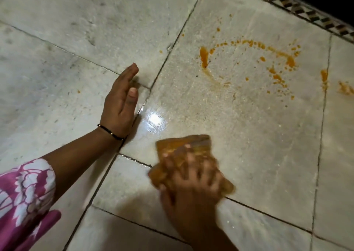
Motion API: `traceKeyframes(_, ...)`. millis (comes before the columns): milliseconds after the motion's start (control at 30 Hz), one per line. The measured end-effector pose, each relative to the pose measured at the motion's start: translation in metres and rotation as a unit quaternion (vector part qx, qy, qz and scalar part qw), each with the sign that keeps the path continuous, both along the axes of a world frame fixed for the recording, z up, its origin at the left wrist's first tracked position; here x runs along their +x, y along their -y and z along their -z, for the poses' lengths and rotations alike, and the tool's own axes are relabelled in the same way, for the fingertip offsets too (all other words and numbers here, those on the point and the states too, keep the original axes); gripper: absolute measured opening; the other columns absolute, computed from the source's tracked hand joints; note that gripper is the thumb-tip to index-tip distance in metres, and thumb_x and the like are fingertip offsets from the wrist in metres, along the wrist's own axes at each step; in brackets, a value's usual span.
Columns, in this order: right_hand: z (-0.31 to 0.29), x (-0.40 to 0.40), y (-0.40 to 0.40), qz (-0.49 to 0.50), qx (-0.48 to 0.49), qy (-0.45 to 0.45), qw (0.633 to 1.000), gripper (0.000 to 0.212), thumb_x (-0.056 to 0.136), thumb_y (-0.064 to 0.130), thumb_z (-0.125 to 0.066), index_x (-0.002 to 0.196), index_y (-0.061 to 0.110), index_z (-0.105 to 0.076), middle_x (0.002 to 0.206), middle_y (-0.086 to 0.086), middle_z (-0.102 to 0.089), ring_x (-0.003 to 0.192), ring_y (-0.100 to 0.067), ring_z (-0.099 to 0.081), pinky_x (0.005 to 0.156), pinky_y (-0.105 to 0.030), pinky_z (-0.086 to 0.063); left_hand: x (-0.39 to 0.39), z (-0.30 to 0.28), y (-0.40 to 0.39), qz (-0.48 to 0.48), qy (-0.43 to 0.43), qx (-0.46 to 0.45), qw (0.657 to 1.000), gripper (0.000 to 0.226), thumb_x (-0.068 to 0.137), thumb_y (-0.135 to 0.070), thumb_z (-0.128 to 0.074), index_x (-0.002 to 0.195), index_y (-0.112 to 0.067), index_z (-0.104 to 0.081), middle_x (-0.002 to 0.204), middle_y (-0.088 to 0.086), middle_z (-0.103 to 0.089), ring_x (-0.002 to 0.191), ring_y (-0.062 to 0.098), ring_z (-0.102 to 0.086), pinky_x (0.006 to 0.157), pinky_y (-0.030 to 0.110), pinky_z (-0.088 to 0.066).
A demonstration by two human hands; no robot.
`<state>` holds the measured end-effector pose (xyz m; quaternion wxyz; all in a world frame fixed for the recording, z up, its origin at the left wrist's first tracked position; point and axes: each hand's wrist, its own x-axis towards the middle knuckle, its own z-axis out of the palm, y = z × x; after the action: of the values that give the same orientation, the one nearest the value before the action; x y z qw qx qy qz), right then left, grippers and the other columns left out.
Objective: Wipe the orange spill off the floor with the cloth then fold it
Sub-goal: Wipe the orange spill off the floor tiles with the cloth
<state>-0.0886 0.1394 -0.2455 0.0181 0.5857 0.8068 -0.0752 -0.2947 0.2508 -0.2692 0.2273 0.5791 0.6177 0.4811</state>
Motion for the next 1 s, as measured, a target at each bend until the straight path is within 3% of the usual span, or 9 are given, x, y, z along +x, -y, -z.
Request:
traceKeyframes(100,0.003,-0.037,-0.053,-0.085,0.005,-0.025,0.996,0.056,0.080,0.058,-0.043,0.135,0.046,-0.044,0.149,-0.004,-0.039,0.126,-0.038,-0.038,0.098,-0.062,-0.029,-0.002,0.003,0.000,0.001,-0.009,0.000,1.000,0.077,0.096,-0.059,-0.020,0.139,0.003,-0.038,0.146,0.014,-0.039,0.135,0.018,-0.037,0.109,0.021,-0.030)
traceKeyframes(167,0.006,-0.047,-0.110,-0.122,-0.025,-0.019,0.992,0.055,0.086,0.060,-0.038,0.140,0.049,-0.034,0.156,-0.002,-0.024,0.135,-0.037,-0.026,0.104,-0.062,-0.018,-0.003,0.004,0.000,-0.006,-0.018,-0.012,1.000,0.077,0.095,-0.059,-0.018,0.140,0.000,-0.038,0.146,0.012,-0.039,0.135,0.015,-0.035,0.111,0.020,-0.027)
traceKeyframes(267,0.005,-0.029,-0.192,-0.080,-0.049,0.000,0.996,0.057,0.089,0.065,-0.033,0.143,0.050,-0.022,0.159,0.000,-0.009,0.141,-0.034,-0.012,0.109,-0.055,-0.009,-0.001,0.004,-0.001,0.029,-0.133,-0.055,0.989,0.071,0.095,-0.053,-0.022,0.144,-0.003,-0.032,0.151,0.012,-0.032,0.140,0.017,-0.027,0.116,0.028,-0.018)
traceKeyframes(400,0.001,0.053,-0.209,0.067,-0.026,0.017,0.997,0.058,0.088,0.069,-0.028,0.143,0.050,-0.022,0.158,0.000,-0.009,0.137,-0.034,-0.017,0.108,-0.054,-0.017,0.010,0.005,0.001,0.129,-0.415,-0.120,0.893,0.087,0.086,-0.069,-0.023,0.150,-0.011,-0.016,0.159,0.006,-0.012,0.146,0.022,-0.007,0.115,0.056,0.001)
traceKeyframes(467,-0.001,0.090,-0.168,0.128,0.006,0.020,0.992,0.061,0.086,0.069,-0.023,0.143,0.048,-0.024,0.157,-0.002,-0.013,0.134,-0.036,-0.021,0.106,-0.056,-0.022,0.013,0.006,0.002,0.150,-0.470,-0.138,0.859,0.093,0.082,-0.076,-0.018,0.151,-0.014,-0.012,0.159,0.002,-0.009,0.146,0.020,-0.004,0.112,0.059,0.006)
traceKeyframes(567,0.001,0.091,-0.080,0.195,-0.012,0.040,0.980,0.065,0.081,0.064,-0.027,0.140,0.040,-0.039,0.154,-0.008,-0.023,0.124,-0.040,-0.029,0.099,-0.060,-0.028,0.013,0.007,0.000,0.147,-0.471,-0.146,0.858,0.094,0.081,-0.078,-0.015,0.152,-0.016,-0.009,0.159,-0.001,-0.007,0.146,0.019,-0.004,0.112,0.059,0.007)
traceKeyframes(667,0.005,0.048,-0.039,0.120,-0.020,0.041,0.992,0.062,0.077,0.063,-0.038,0.134,0.041,-0.046,0.147,-0.012,-0.036,0.120,-0.040,-0.032,0.096,-0.060,-0.025,0.013,0.007,0.000,0.146,-0.473,-0.150,0.856,0.094,0.081,-0.078,-0.015,0.152,-0.016,-0.009,0.159,-0.001,-0.007,0.146,0.019,-0.006,0.112,0.059,0.005)
traceKeyframes(833,0.003,0.030,-0.132,-0.043,-0.010,0.032,0.999,0.060,0.085,0.067,-0.028,0.142,0.052,-0.019,0.157,-0.005,-0.015,0.133,-0.034,-0.020,0.101,-0.052,-0.018,0.013,0.006,-0.001,0.153,-0.479,-0.155,0.851,0.092,0.082,-0.077,-0.013,0.151,-0.016,-0.011,0.159,-0.001,-0.009,0.146,0.018,-0.006,0.113,0.057,0.003)
traceKeyframes(1000,-0.002,0.092,-0.196,0.067,0.004,0.068,0.995,0.061,0.085,0.071,-0.024,0.143,0.050,-0.022,0.156,-0.005,-0.014,0.129,-0.037,-0.026,0.098,-0.050,-0.026,0.013,0.006,-0.001,0.152,-0.472,-0.158,0.854,0.090,0.083,-0.076,-0.017,0.151,-0.017,-0.012,0.159,-0.002,-0.009,0.146,0.017,-0.005,0.113,0.056,0.003)
